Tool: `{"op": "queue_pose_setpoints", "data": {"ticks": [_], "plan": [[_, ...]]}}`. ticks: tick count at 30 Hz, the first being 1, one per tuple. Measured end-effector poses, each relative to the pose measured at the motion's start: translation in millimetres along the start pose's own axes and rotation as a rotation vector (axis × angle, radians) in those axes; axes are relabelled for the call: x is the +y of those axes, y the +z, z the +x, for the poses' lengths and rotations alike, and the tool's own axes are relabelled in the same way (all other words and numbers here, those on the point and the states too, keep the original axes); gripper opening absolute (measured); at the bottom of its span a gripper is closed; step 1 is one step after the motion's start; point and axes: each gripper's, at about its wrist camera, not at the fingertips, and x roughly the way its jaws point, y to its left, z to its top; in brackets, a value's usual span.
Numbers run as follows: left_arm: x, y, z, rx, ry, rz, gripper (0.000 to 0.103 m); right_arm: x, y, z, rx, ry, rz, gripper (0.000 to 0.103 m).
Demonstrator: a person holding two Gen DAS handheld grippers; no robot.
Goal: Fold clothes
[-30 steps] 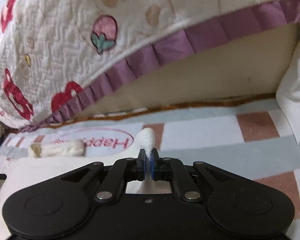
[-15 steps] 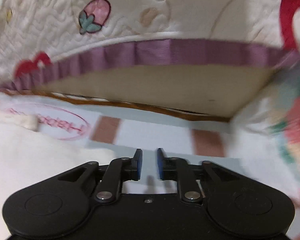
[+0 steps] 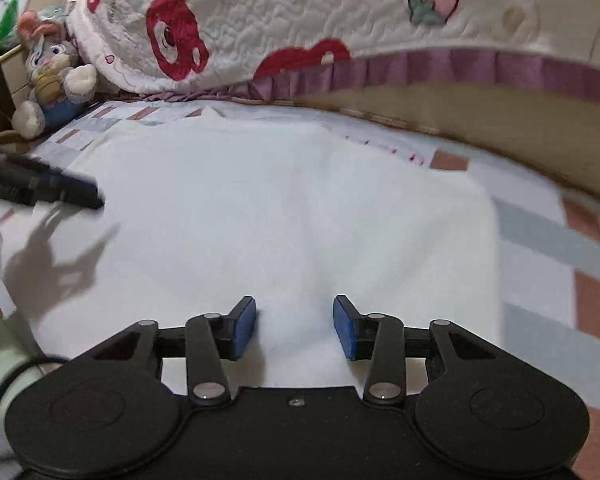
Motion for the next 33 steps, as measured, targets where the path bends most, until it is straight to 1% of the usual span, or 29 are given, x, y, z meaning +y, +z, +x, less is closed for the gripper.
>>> {"op": "queue_pose_setpoints", "data": {"ticks": [1,3,5,8,9,12,13,15,17,18,19,21,23,25,27,28,30,33], "plan": [[-7.7,-6.3,3.7,0.005,0.019,0.028,0.058,-0.9,-3.5,-2.1,-0.010,-0.015,-0.002,0.051],[-22.5,-18.4,10.3,0.011,0.058,0.084,0.059,-4.9,-3.4,-3.7,-0.008,-0.019,0.030,0.051],[-27.8,-22.5,9.7,-0.002,0.079,0.108,0.059,-8.6,-2.4,-8.5,-0.002,-0.022,0.085,0.051],[-18.9,-20.7,8.1,0.002,0.063,0.067,0.060,-20.2,-7.6,-24.0,0.001,-0.047,0.237,0.053],[-18.0,-21.8,8.1,0.002,0.058,0.057,0.060,-25.0,-11.5,-30.0,0.005,-0.060,0.291,0.055],[-15.4,-23.6,7.3,0.001,0.052,0.041,0.060,-44.8,-37.2,-52.7,0.038,-0.124,0.473,0.055],[-15.0,-23.8,6.7,0.000,0.054,0.044,0.060,-51.2,-46.4,-60.9,0.041,-0.129,0.542,0.055],[-17.9,-24.4,6.4,0.001,0.063,0.059,0.060,-62.8,-67.1,-79.6,0.012,-0.072,0.715,0.055],[-19.2,-24.8,5.1,0.007,0.069,0.065,0.060,-70.5,-87.9,-95.6,0.000,-0.050,0.882,0.056],[-19.3,-24.6,4.3,0.012,0.071,0.066,0.060,-71.9,-97.5,-101.6,0.002,-0.065,0.938,0.059],[-19.1,-24.0,3.6,0.017,0.071,0.068,0.060,-73.4,-106.6,-105.7,0.008,-0.071,0.990,0.060],[-18.1,-22.7,1.4,0.026,0.070,0.068,0.060,-76.4,-122.1,-104.7,0.035,-0.039,1.076,0.060],[-12.9,-21.4,-5.0,0.021,0.049,0.049,0.060,-77.4,-135.4,-96.1,0.036,0.038,1.175,0.061],[-7.6,-20.1,-11.4,0.015,0.028,0.030,0.060,-73.5,-146.6,-85.0,0.013,0.142,1.268,0.061],[-2.4,-18.8,-17.8,0.010,0.006,0.011,0.060,-66.4,-151.3,-72.6,-0.027,0.229,1.321,0.061],[0.3,-18.1,-21.0,0.007,-0.004,0.001,0.060,-62.9,-151.2,-67.0,-0.048,0.250,1.331,0.061],[4.4,-17.5,-26.9,0.003,-0.030,-0.014,0.060,-57.4,-146.2,-58.1,-0.081,0.229,1.321,0.061],[-6.8,-24.9,-27.1,0.016,-0.090,0.036,0.060,-53.1,-136.1,-50.8,-0.168,0.203,1.278,0.064]]}}
